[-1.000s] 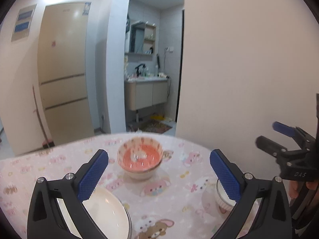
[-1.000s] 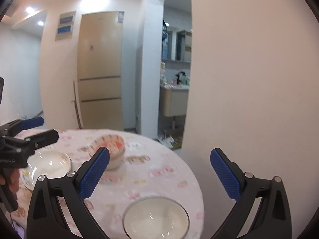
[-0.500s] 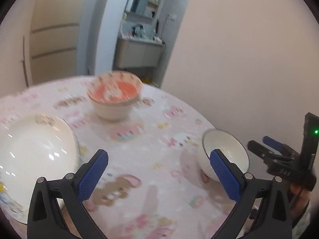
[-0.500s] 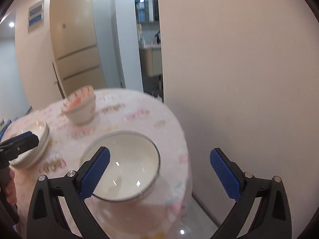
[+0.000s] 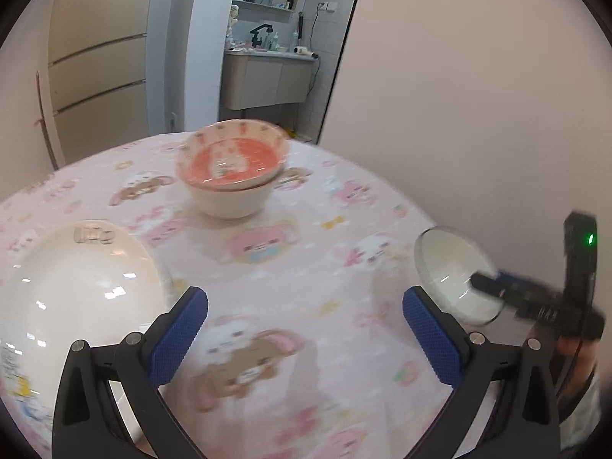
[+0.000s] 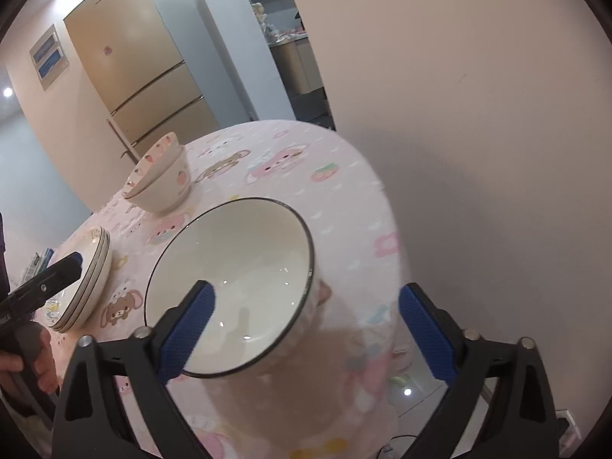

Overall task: Organize plates and bowls
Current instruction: 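Move both grippers to the white bowl and close the right gripper on its rim, then close the left gripper on the white bowl rim while the right gripper holds it, then lift the white bowl with both grippers and carry it over the pink bowls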

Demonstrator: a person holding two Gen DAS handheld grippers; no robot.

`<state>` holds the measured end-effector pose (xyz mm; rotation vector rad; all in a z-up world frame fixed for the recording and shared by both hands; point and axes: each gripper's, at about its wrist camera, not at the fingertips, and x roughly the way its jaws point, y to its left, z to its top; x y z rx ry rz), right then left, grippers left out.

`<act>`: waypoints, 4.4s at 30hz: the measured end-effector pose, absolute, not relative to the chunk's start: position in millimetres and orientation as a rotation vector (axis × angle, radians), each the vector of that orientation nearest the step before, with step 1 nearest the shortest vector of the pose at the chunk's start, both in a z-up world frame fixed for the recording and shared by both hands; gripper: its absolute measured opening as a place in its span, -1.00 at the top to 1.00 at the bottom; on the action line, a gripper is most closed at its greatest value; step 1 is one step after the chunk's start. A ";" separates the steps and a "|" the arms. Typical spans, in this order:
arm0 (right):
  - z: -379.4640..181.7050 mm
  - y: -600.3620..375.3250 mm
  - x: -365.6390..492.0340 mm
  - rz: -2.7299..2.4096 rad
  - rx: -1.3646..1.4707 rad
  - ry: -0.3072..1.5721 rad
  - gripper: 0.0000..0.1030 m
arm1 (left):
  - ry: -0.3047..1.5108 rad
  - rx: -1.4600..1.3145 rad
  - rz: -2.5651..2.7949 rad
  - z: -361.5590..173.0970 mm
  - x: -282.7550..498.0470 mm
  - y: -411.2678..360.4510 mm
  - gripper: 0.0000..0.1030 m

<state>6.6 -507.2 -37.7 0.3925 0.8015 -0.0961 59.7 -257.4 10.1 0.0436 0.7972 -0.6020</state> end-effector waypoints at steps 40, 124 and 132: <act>-12.2 -403.7 44.5 0.055 0.111 0.751 0.68 | 0.785 -0.111 -0.725 4.5 69.7 -245.7 -1.00; 0.4 -383.5 29.1 0.023 0.070 0.791 0.72 | 0.963 0.090 -0.824 -12.3 64.1 -278.3 0.57; 35.6 -361.8 47.0 0.054 0.015 0.688 0.72 | 0.918 0.087 -0.777 9.4 72.0 -257.5 0.58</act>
